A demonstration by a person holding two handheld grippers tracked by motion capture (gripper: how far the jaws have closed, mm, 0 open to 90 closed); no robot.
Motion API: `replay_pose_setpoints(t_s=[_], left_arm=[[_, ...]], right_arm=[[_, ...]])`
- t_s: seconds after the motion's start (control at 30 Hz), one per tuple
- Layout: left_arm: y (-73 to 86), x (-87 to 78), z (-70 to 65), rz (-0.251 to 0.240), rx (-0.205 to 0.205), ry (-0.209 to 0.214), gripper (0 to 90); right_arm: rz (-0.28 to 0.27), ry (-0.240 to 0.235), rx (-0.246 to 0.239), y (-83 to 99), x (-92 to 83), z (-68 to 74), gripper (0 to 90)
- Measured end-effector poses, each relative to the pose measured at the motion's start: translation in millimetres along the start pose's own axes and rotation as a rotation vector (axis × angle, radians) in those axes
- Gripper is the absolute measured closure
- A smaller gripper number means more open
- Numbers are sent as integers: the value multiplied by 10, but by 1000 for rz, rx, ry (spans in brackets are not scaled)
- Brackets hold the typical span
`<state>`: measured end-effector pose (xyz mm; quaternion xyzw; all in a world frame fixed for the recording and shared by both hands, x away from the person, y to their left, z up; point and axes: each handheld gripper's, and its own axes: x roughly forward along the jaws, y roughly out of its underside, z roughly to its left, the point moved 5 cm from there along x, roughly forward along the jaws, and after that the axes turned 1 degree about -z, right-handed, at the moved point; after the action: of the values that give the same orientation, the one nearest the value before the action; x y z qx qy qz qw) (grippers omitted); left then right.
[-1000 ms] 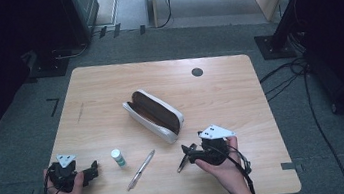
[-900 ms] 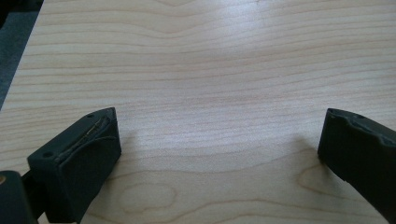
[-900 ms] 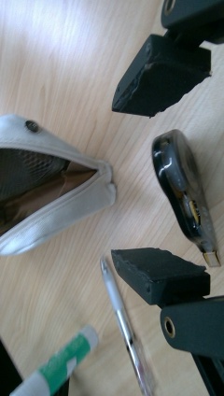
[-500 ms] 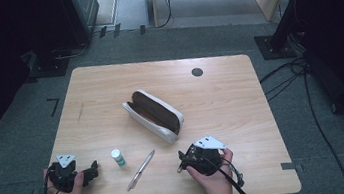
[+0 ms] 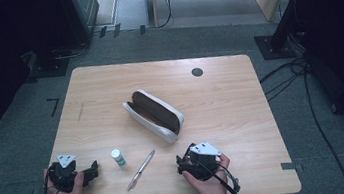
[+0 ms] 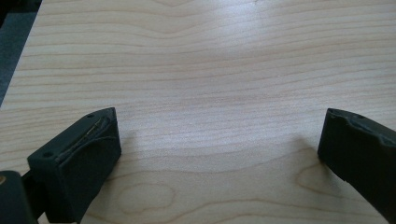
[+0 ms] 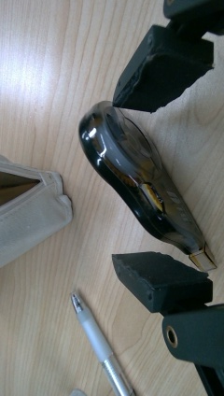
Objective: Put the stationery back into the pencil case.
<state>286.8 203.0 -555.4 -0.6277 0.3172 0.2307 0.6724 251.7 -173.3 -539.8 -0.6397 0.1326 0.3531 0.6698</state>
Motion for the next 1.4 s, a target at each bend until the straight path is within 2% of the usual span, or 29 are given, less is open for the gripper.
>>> replay_pose_setpoints(t_s=[0.27, 0.63, 1.07, 1.23, 1.4], left_arm=[[0, 0, -1, 0, 0, 0, 0], [0, 0, -1, 0, 1, 0, 0], [-1, 1, -2, -2, -1, 0, 0], [0, 0, -1, 0, 1, 0, 0], [0, 0, -1, 0, 1, 0, 0]], right_arm=[[13, 31, -13, 59, 71, 3, 205], [15, 47, -22, 83, 80, -8, 236], [2, 41, -29, 95, 68, -99, 414], [-1, 55, -25, 100, 52, -150, 444], [-4, 67, -42, 105, 36, -201, 515]])
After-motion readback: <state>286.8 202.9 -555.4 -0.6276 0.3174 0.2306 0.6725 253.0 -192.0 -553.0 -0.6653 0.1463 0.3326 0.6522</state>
